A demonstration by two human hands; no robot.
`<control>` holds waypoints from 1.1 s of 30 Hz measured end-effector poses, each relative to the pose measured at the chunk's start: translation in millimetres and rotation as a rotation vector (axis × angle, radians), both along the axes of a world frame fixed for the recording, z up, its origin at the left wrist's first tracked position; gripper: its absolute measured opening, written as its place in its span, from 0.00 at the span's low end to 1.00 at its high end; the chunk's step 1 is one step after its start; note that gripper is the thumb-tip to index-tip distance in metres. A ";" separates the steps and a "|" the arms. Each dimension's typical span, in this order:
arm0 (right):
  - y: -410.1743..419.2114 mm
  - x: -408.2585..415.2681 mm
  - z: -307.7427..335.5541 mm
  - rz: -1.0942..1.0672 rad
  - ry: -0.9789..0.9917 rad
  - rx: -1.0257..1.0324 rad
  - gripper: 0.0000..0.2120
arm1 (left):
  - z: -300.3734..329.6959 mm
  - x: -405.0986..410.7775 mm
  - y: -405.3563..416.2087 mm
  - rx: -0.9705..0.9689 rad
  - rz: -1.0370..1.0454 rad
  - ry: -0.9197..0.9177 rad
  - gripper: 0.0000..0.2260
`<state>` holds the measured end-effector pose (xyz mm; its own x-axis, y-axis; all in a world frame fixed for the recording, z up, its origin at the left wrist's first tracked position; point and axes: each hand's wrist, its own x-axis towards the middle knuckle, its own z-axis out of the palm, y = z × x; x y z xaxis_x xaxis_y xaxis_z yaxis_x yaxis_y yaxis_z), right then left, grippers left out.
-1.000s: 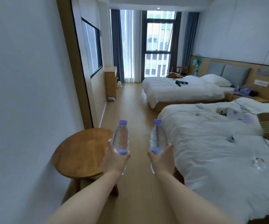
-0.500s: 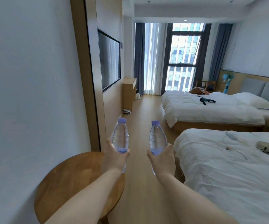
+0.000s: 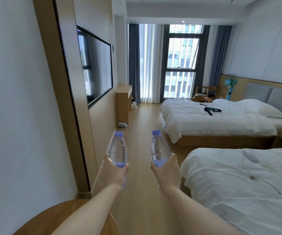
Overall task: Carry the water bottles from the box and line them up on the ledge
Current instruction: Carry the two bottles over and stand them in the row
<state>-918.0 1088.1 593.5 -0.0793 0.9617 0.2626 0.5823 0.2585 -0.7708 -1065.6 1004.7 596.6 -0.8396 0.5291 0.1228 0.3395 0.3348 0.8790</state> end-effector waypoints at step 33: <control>639.6 -256.2 -16.6 0.054 0.059 -0.144 0.28 | -4.6 -227.2 645.8 -0.035 0.168 -0.062 0.26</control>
